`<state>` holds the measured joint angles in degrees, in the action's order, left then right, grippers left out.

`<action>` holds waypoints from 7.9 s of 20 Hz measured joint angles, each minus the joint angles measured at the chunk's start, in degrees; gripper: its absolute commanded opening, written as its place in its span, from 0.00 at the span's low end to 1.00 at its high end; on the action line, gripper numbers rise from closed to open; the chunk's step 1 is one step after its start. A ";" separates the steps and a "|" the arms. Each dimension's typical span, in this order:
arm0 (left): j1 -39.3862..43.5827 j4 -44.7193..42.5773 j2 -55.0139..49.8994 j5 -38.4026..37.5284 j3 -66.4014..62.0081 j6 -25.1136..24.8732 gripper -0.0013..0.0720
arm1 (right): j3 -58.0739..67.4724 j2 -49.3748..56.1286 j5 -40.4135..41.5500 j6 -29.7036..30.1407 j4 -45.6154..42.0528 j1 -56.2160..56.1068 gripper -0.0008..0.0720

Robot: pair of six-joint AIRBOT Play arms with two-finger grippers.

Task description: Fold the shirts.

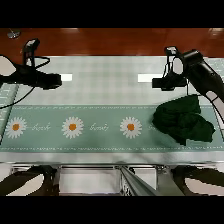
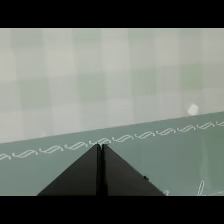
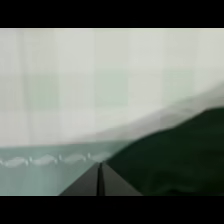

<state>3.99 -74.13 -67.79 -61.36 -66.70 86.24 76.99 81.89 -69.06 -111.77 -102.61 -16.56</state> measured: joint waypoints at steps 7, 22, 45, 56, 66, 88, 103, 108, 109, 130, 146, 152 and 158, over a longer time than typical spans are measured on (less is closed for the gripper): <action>0.00 0.15 -0.94 7.56 0.00 0.24 0.98 | -0.74 -0.46 2.45 0.33 -8.85 5.22 0.88; 4.07 0.26 3.41 4.28 13.35 1.66 0.98 | -42.82 -20.09 11.19 4.68 9.14 36.48 0.40; 2.40 12.59 28.74 2.34 22.73 -5.90 0.97 | 8.98 -40.24 8.50 27.50 53.92 23.17 0.05; -2.78 4.66 25.75 7.15 23.21 -3.85 0.97 | 6.58 -4.79 13.35 13.57 34.07 -23.02 0.05; -5.49 7.61 25.51 -1.14 23.67 -0.33 0.97 | 12.41 8.70 11.10 18.78 45.59 -15.30 0.88; 3.17 32.65 -9.88 -5.86 13.16 -16.87 0.04 | -50.38 -30.42 11.37 17.97 38.95 15.50 0.87; -4.17 38.56 -6.69 -9.92 -2.91 -18.53 0.04 | -21.27 -16.83 14.38 20.81 40.63 7.56 0.05; -9.31 36.57 1.29 -6.82 -25.18 -12.68 0.04 | 12.81 -19.32 5.07 19.12 29.86 8.66 0.05; -10.12 31.47 3.72 -7.17 -29.14 -10.29 0.04 | 17.14 -21.09 3.54 19.15 28.55 8.74 0.05; -0.59 1.29 32.02 -12.04 8.22 2.40 0.04 | -1.99 -48.72 -10.91 14.64 21.75 8.94 0.05; 1.77 12.31 -13.38 11.32 -4.70 -0.59 0.98 | 15.76 7.45 6.91 17.25 37.18 22.21 0.86; -10.60 -1.62 -12.33 -7.48 -1.99 -0.90 0.98 | 9.01 0.48 -8.28 22.27 29.27 34.62 0.86; -32.70 12.17 -1.97 -9.14 24.48 -6.45 0.98 | -30.62 -24.61 0.22 27.71 39.85 43.52 0.86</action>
<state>-28.71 -61.95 -69.76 -70.50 -42.22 79.79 46.37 57.28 -68.84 -84.05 -62.76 26.96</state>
